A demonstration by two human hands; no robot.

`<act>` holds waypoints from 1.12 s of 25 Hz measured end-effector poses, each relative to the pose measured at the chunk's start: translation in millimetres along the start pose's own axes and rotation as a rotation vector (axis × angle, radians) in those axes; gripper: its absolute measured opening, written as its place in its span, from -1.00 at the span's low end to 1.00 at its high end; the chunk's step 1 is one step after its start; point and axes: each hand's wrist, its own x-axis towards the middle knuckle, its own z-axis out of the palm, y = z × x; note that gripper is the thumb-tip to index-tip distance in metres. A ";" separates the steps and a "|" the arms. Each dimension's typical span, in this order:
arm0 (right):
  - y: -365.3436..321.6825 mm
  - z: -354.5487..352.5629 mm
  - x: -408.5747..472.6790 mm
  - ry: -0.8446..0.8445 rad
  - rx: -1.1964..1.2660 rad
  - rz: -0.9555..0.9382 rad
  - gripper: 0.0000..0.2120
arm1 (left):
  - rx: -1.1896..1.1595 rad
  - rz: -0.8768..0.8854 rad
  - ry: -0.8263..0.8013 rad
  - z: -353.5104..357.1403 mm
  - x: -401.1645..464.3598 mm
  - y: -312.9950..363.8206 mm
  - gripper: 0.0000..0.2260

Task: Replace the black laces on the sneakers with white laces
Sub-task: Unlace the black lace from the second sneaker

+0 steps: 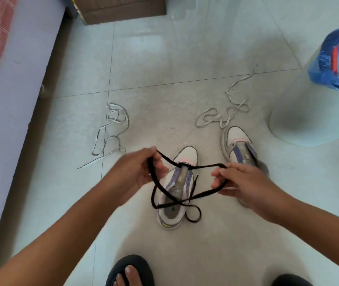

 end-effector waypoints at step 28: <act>-9.2 22.4 71.3 -0.282 -1.293 -0.192 -0.73 | 1.607 0.036 0.036 1.9 18.6 -59.6 -0.72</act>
